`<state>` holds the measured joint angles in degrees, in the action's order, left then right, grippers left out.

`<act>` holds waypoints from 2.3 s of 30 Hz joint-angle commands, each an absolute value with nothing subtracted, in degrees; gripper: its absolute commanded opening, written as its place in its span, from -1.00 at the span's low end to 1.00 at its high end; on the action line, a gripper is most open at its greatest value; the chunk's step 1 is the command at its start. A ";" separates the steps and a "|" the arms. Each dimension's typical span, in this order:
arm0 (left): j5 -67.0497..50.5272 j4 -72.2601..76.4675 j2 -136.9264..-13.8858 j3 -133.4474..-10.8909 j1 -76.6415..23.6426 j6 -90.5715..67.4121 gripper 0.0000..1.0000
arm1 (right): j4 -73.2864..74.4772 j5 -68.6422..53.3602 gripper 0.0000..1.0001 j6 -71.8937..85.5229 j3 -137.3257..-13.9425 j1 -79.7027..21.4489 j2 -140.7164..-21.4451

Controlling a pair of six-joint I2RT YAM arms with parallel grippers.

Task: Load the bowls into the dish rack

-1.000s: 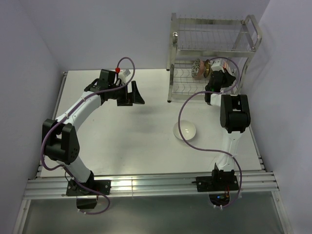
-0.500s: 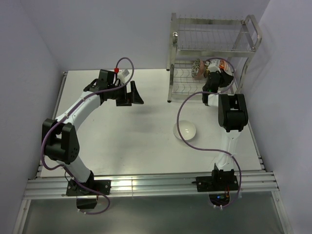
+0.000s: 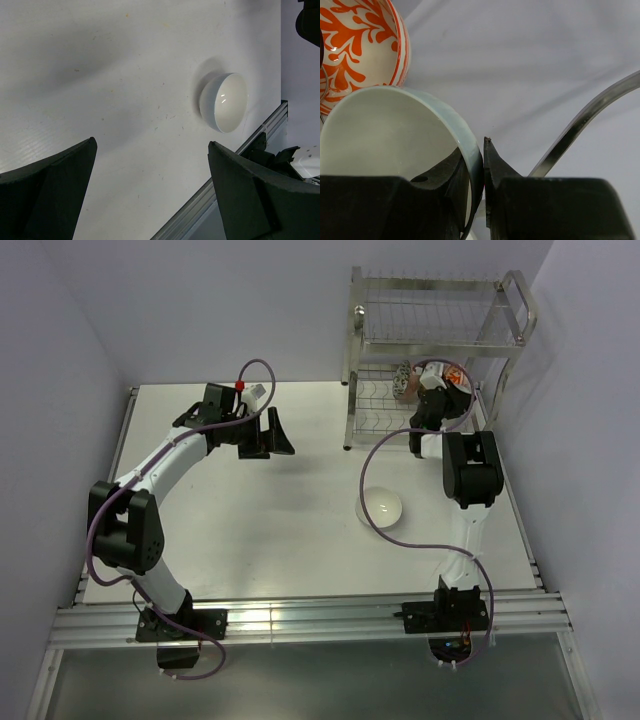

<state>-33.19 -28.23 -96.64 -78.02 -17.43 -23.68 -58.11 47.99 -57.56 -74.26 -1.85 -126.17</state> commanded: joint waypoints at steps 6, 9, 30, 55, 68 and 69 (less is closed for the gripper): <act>-34.19 -27.60 -96.59 -78.22 -17.05 -23.20 0.99 | -66.88 47.46 -1.00 -66.16 -74.35 -3.16 -130.42; -34.19 -27.33 -96.33 -78.05 -16.96 -23.20 0.99 | -69.78 47.55 -1.00 -68.55 -75.06 -3.16 -131.22; -34.54 -27.95 -97.12 -78.75 -16.70 -23.20 0.99 | -55.38 47.55 -0.20 -58.72 -73.39 -4.04 -125.86; -33.75 -28.74 -96.50 -79.01 -16.70 -22.85 0.99 | -29.10 44.65 0.54 -42.28 -71.72 -6.94 -115.05; -33.57 -28.92 -94.31 -77.61 -16.70 -22.06 0.99 | -19.34 45.44 0.80 -35.07 -68.83 -7.38 -107.33; -33.57 -28.92 -94.22 -77.43 -16.70 -21.97 0.99 | -18.99 45.18 0.80 -34.98 -68.12 -7.47 -106.79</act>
